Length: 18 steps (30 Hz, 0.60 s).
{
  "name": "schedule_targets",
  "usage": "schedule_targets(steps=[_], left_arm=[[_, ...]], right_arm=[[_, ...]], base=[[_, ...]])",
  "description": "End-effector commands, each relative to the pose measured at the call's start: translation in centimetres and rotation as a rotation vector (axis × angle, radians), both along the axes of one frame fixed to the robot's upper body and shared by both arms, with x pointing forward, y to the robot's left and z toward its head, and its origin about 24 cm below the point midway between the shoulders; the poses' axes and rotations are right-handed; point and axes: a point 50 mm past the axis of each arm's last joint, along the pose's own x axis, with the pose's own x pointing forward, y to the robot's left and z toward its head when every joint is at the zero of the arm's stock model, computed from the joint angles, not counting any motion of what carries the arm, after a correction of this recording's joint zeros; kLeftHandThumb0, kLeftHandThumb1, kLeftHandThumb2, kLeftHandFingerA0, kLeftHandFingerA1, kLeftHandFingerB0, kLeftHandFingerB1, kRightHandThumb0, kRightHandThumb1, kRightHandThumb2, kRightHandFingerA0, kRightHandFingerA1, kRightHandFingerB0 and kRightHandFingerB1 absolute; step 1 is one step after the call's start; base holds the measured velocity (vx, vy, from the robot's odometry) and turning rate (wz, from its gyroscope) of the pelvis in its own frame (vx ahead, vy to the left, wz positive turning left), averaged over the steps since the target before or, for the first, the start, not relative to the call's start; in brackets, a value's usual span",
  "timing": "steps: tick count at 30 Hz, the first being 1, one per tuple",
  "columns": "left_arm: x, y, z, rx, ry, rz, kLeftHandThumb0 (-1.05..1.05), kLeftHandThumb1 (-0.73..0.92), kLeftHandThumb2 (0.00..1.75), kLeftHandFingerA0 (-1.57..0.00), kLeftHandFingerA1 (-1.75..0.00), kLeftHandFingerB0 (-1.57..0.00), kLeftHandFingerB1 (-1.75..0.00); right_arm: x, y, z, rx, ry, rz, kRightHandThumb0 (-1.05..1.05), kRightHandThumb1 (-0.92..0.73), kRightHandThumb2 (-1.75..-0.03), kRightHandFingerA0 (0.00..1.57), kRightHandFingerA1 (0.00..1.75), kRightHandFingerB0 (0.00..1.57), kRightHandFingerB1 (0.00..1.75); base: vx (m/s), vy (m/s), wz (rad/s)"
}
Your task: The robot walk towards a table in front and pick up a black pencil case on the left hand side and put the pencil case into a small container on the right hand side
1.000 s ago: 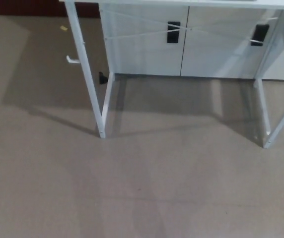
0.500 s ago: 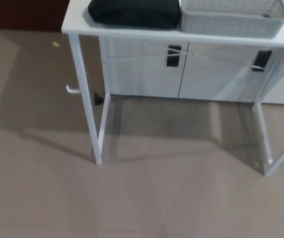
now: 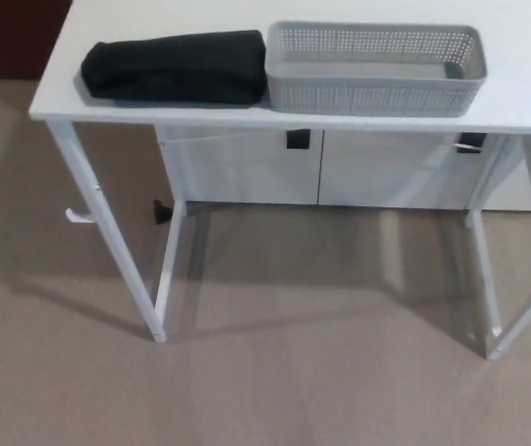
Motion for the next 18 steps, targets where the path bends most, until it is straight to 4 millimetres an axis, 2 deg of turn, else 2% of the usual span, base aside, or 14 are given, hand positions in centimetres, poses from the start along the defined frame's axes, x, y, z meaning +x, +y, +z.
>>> schedule_targets(steps=[1, 2, 3, 4, 8, 9, 11, 14, 15, 18], left_arm=[[-0.34, 0.66, 0.35, 0.021, -0.004, 0.000, -0.23, 0.37, 0.86, -0.29, -0.58, -0.07, -0.47], [-0.30, 0.71, 0.36, 0.023, -0.002, 0.003, -0.29, 0.52, 0.56, -0.39, -0.40, -0.20, -0.29], [-0.28, 0.70, 0.36, 0.023, -0.003, 0.003, -0.29, 0.52, 0.56, -0.39, -0.40, -0.20, -0.29], [-0.28, 0.68, 0.35, 0.022, -0.006, 0.008, -0.22, 0.36, 0.85, -0.30, -0.58, -0.08, -0.47], [-0.39, 0.76, 0.35, 0.025, 0.002, 0.008, -0.23, 0.37, 0.86, -0.30, -0.58, -0.07, -0.46], [-0.41, 0.75, 0.35, 0.024, 0.001, 0.006, -0.29, 0.52, 0.56, -0.39, -0.39, -0.19, -0.29], [-0.47, 0.73, 0.35, 0.023, 0.001, 0.004, -0.29, 0.52, 0.56, -0.39, -0.39, -0.20, -0.29], [-0.47, 0.70, 0.33, 0.028, 0.004, -0.004, -0.29, 0.53, 0.56, -0.38, -0.41, -0.20, -0.29], [-0.46, 0.69, 0.33, 0.022, 0.003, 0.000, -0.24, 0.37, 0.86, -0.29, -0.58, -0.07, -0.46], [-0.45, 0.72, 0.32, 0.030, 0.008, -0.003, -0.24, 0.37, 0.86, -0.29, -0.58, -0.07, -0.46]], right_arm=[[-0.35, -0.06, -0.09, -0.001, 0.018, -0.002, -0.37, -0.63, -0.60, 0.50, 0.43, 0.31, 0.34], [-0.29, -0.02, -0.11, 0.004, 0.016, -0.004, -0.37, -0.63, -0.60, 0.50, 0.43, 0.31, 0.34], [-0.28, -0.02, -0.10, 0.005, 0.015, -0.008, -0.37, -0.63, -0.60, 0.51, 0.43, 0.32, 0.34], [-0.28, -0.05, -0.09, 0.004, 0.017, -0.006, -0.38, -0.63, -0.60, 0.52, 0.43, 0.31, 0.33], [-0.33, 0.00, -0.11, -0.008, 0.021, 0.009, -0.37, -0.63, -0.60, 0.52, 0.43, 0.32, 0.33], [-0.34, 0.01, -0.12, -0.005, 0.020, 0.007, -0.37, -0.63, -0.60, 0.52, 0.43, 0.32, 0.33], [-0.34, 0.02, -0.12, -0.004, 0.020, 0.007, -0.37, -0.64, -0.60, 0.53, 0.44, 0.32, 0.33], [-0.35, 0.03, -0.11, -0.004, 0.018, 0.009, -0.37, -0.64, -0.60, 0.54, 0.44, 0.32, 0.34], [-0.35, 0.03, -0.10, -0.004, 0.017, 0.013, -0.38, -0.63, -0.60, 0.53, 0.42, 0.33, 0.33], [-0.37, 0.02, -0.13, -0.003, 0.022, 0.010, -0.36, -0.63, -0.60, 0.52, 0.42, 0.32, 0.33]], base=[[0.19, -0.026, -0.06], [0.12, 0.016, -0.04], [0.30, 0.120, 0.22], [0.24, 0.260, 0.59], [0.16, 0.145, -0.03], [0.08, 0.017, 0.06], [0.09, -0.040, 0.07], [0.11, -0.090, 0.04], [0.10, -0.178, 0.07], [0.08, -0.221, 0.14]])
